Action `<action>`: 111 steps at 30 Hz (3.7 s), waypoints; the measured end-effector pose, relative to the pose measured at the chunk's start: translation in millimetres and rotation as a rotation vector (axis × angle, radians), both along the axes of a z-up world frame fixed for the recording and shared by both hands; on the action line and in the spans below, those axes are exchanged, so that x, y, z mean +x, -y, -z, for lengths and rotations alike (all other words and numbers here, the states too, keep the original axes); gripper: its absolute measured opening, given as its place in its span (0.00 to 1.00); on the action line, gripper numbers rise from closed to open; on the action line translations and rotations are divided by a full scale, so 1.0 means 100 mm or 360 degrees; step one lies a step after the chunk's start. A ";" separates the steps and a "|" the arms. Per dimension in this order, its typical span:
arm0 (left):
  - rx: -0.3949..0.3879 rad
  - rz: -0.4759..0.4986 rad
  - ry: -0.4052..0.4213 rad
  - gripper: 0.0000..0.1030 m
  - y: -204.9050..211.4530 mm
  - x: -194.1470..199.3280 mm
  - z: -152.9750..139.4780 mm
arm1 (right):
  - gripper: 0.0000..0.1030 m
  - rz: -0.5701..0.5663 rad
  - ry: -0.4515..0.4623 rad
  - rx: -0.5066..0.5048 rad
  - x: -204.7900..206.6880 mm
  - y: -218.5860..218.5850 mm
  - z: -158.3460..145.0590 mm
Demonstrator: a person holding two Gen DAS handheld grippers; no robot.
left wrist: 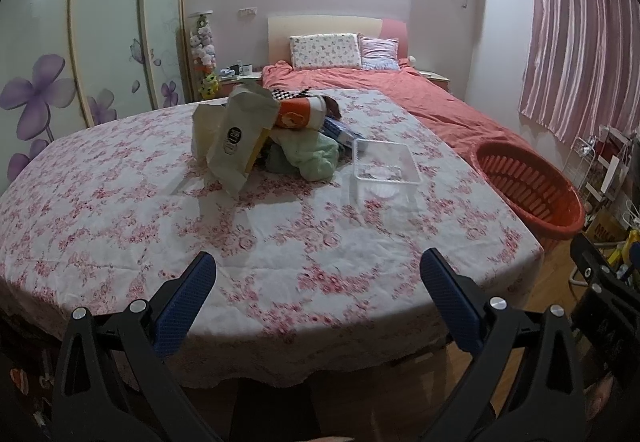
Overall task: Collect trash
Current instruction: 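Reach the left tool to the beige paper bag while the right tool reaches the clear plastic tray, then close the left tool on the paper bag while the right tool grips the clear tray, then carry the paper bag and clear tray with both tools over the orange basket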
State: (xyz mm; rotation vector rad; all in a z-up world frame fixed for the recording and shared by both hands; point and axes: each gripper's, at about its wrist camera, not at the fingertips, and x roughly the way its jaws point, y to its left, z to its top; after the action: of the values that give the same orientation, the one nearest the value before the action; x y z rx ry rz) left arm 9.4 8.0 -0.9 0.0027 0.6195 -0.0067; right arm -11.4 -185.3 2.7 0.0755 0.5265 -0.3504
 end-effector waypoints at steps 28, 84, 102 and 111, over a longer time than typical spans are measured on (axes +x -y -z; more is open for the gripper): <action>-0.0182 -0.0249 -0.0081 0.98 -1.13 0.84 0.07 | 0.96 -0.0354 -0.0335 0.0165 1.92 -1.00 0.41; -0.0104 -0.0126 0.0000 0.23 -0.89 1.61 -0.08 | 0.72 -0.0369 -0.0336 0.0284 1.79 -0.55 0.32; -0.0330 0.0239 0.0149 0.19 -0.72 1.31 -0.59 | 0.71 -0.0418 -0.0134 0.0332 1.57 -0.28 -0.14; -0.0377 0.0364 0.0138 0.19 -0.61 1.47 -0.69 | 0.71 -0.0366 -0.0090 0.0340 1.54 -0.03 -0.24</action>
State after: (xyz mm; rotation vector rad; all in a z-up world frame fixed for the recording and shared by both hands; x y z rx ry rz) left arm 156.0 69.1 68.4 -0.1545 0.5261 -0.2997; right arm 142.1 -181.9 26.2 0.2100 0.6206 -0.0710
